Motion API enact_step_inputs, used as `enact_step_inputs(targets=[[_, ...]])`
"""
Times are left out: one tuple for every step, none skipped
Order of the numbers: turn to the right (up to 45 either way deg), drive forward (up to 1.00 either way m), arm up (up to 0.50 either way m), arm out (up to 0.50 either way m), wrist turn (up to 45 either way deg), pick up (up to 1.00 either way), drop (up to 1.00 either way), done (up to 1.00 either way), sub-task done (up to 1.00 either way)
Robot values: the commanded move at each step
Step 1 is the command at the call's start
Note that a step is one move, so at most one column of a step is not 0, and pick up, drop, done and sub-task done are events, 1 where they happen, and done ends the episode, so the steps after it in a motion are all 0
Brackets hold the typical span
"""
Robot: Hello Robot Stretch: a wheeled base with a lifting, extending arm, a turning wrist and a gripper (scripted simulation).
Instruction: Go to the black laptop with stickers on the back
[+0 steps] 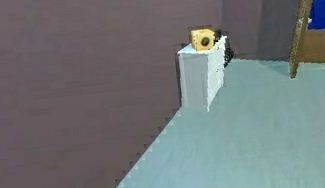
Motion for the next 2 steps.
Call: enact_step_inputs(targets=[[0.0,0.40,0.00,0.00,0.0,0.00,0.00,0.00,0.00],[42.0,0.00,0.00,0.00,0.0,0.00,0.00,0.00,0.00]])
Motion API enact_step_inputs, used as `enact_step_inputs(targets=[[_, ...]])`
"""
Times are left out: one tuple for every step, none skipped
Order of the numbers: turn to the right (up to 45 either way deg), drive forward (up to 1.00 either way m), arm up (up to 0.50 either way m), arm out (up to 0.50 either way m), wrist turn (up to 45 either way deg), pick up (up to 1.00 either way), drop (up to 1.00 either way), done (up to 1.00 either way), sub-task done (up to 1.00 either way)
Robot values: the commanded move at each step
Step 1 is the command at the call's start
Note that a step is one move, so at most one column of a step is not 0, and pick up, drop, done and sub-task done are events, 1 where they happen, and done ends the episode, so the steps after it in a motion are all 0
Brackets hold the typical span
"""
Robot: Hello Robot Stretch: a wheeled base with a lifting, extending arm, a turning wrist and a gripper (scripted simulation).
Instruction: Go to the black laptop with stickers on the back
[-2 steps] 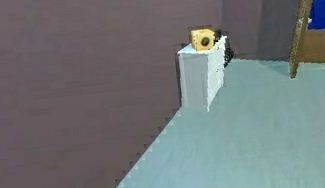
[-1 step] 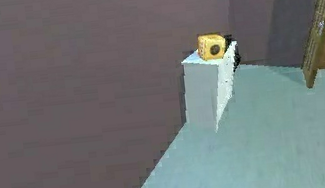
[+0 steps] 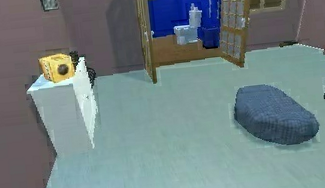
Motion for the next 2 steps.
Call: enact_step_inputs(targets=[[0.0,1.00,0.00,0.00,0.0,0.00,0.00,0.00,0.00],[0.0,1.00,0.00,0.00,0.0,0.00,0.00,0.00,0.00]])
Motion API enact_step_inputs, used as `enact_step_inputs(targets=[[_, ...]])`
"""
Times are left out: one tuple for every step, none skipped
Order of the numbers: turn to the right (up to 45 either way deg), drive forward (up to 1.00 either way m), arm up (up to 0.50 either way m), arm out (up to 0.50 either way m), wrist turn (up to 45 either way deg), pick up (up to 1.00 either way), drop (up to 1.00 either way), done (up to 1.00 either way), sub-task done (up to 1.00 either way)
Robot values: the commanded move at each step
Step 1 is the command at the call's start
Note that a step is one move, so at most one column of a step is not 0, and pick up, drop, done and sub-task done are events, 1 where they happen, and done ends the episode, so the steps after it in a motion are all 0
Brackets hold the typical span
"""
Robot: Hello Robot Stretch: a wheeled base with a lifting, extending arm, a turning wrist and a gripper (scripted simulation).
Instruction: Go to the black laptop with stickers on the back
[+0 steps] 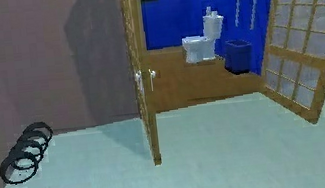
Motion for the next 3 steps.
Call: enact_step_inputs(targets=[[12.0,0.00,0.00,0.00,0.0,0.00,0.00,0.00,0.00],[0.0,0.25,0.00,0.00,0.0,0.00,0.00,0.00,0.00],[33.0,0.00,0.00,0.00,0.0,0.00,0.00,0.00,0.00]])
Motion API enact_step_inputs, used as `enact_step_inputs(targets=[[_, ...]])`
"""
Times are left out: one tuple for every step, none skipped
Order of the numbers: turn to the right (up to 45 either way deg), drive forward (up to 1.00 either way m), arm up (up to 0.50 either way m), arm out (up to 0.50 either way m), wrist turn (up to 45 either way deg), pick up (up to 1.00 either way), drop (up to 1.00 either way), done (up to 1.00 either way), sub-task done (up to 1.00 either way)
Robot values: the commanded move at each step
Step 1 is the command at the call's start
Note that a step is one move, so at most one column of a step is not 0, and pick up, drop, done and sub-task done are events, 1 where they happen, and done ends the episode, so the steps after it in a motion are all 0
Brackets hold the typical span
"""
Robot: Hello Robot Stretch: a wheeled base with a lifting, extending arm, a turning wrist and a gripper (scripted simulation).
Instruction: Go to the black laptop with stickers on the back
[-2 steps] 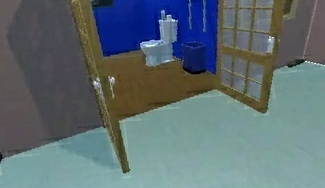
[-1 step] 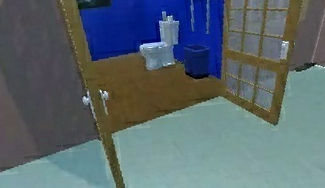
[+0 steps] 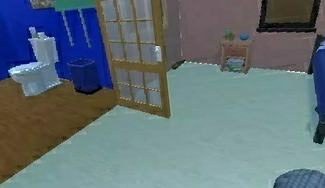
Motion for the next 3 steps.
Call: enact_step_inputs(targets=[[0.0,0.90,0.00,0.00,0.0,0.00,0.00,0.00,0.00],[33.0,0.00,0.00,0.00,0.0,0.00,0.00,0.00,0.00],[0.0,0.50,0.00,0.00,0.0,0.00,0.00,0.00,0.00]])
